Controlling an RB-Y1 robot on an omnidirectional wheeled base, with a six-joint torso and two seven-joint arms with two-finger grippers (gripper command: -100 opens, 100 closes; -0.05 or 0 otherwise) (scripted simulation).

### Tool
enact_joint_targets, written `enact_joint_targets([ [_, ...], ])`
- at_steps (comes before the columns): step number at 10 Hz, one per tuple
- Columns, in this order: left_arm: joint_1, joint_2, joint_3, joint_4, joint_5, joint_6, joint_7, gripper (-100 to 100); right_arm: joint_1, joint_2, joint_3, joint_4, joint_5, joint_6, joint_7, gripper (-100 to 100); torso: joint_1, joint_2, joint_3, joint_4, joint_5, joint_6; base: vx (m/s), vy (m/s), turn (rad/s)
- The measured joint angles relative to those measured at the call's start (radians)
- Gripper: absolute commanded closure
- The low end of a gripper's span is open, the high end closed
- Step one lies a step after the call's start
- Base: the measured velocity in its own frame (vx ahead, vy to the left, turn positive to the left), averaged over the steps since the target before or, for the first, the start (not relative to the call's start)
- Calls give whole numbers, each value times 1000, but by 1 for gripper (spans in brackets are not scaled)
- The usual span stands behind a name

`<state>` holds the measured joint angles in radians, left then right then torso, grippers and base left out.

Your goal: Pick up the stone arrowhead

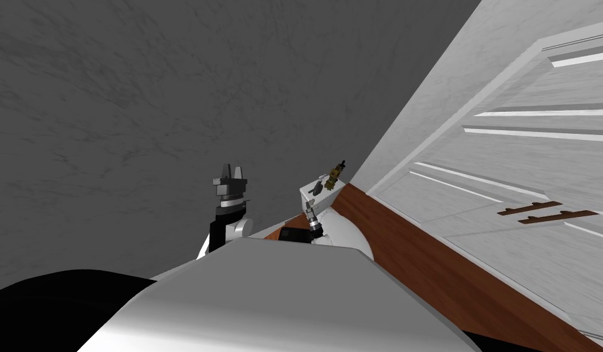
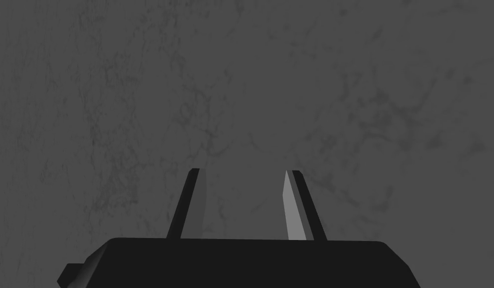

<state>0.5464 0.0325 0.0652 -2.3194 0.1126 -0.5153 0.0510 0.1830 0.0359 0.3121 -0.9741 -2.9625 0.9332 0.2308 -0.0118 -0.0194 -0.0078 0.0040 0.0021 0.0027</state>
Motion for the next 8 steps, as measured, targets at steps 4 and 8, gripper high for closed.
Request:
enact_joint_targets([
  [4, 0, 0, 0, 0, 0, 0, 0, 0, -1, 0, 0, -1, 0, 1, 0, 100, 0, -1, -1, -1, 0, 0, -9, 16, 3],
  [8, 0, 0, 0, 0, 0, 0, 0, 0, -76, -33, -108, 83, 92, 53, -89, 100, 7, 4, 2, 0, 1, 0, -63, 98, 3],
])
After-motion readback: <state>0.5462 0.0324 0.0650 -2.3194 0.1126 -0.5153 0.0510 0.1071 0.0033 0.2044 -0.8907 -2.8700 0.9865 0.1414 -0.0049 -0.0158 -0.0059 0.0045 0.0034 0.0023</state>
